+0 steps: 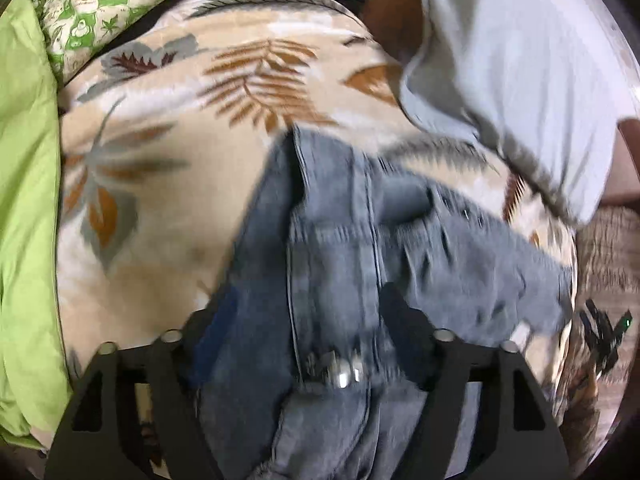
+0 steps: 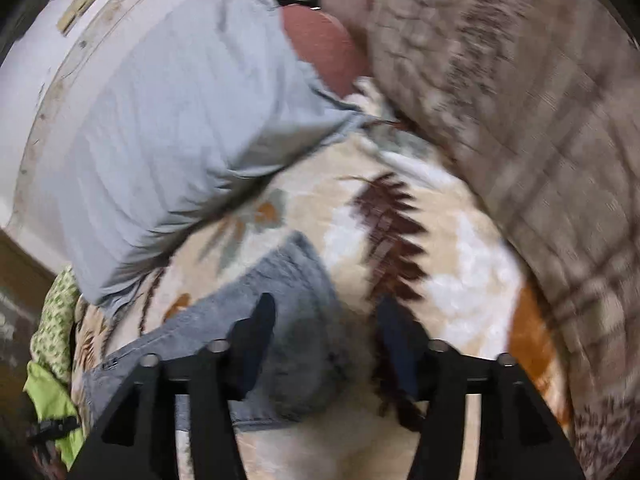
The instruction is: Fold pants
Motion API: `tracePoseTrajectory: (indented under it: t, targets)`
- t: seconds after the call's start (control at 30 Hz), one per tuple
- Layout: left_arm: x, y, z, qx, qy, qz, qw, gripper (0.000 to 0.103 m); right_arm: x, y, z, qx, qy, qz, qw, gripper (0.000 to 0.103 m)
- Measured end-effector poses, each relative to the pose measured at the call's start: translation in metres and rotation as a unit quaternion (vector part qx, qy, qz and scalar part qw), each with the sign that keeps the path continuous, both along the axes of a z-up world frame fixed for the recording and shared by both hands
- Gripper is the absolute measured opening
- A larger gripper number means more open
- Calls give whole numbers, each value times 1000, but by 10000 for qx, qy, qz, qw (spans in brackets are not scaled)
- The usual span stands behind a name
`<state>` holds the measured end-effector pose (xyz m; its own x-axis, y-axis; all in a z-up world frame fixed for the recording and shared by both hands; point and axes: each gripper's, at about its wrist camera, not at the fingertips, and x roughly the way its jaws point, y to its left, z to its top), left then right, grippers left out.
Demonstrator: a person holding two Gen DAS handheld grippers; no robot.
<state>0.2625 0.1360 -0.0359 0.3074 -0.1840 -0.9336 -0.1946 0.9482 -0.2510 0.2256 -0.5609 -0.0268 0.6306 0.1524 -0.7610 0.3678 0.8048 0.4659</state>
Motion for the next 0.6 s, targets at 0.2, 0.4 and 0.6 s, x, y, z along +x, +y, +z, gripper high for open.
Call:
tracePoseTrajectory:
  t: [0.2,0.4,0.6]
  targets:
    - [43,6,-36,-406,505,363,9972,78,58,14,-22,-17,306,399,9987,63]
    - [60,-14,-45,-307,341,123,9989,64,97,33,-52,-569,777,851,9917,12]
    - [79,-42,-39,588,39,-265,9979,7,112,32,-8,-1055,20,847,9908,13]
